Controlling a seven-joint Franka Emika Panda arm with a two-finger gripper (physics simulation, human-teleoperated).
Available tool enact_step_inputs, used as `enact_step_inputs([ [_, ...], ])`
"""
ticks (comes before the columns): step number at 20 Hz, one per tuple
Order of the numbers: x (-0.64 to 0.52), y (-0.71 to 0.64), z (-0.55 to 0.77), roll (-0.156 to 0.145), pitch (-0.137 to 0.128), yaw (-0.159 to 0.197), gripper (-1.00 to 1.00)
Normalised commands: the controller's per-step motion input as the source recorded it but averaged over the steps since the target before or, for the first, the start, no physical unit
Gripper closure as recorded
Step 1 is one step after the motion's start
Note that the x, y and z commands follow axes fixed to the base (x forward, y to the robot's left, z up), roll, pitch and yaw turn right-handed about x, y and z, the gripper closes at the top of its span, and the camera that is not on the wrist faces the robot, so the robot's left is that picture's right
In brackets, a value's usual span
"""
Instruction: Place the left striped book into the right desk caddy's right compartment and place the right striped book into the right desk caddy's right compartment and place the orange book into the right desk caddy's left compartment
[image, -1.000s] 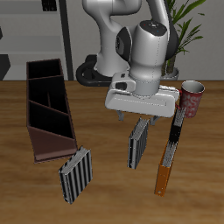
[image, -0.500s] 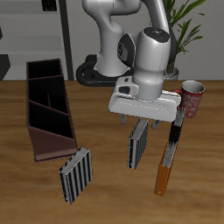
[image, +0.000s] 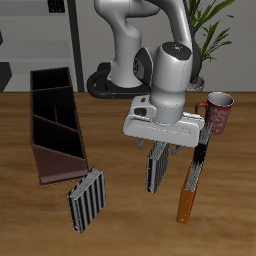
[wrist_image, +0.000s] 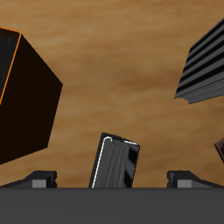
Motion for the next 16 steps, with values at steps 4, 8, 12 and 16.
enact_step_inputs([
  [4, 0.06, -0.02, -0.20, 0.008, 0.035, -0.009, -1.00],
  [8, 0.06, 0.00, -0.17, 0.022, 0.037, -0.007, -1.00],
  [12, 0.04, -0.06, -0.14, -0.009, 0.026, -0.005, 1.00],
  [16, -0.01, -0.07, 0.06, 0.007, -0.002, -0.009, 1.00],
])
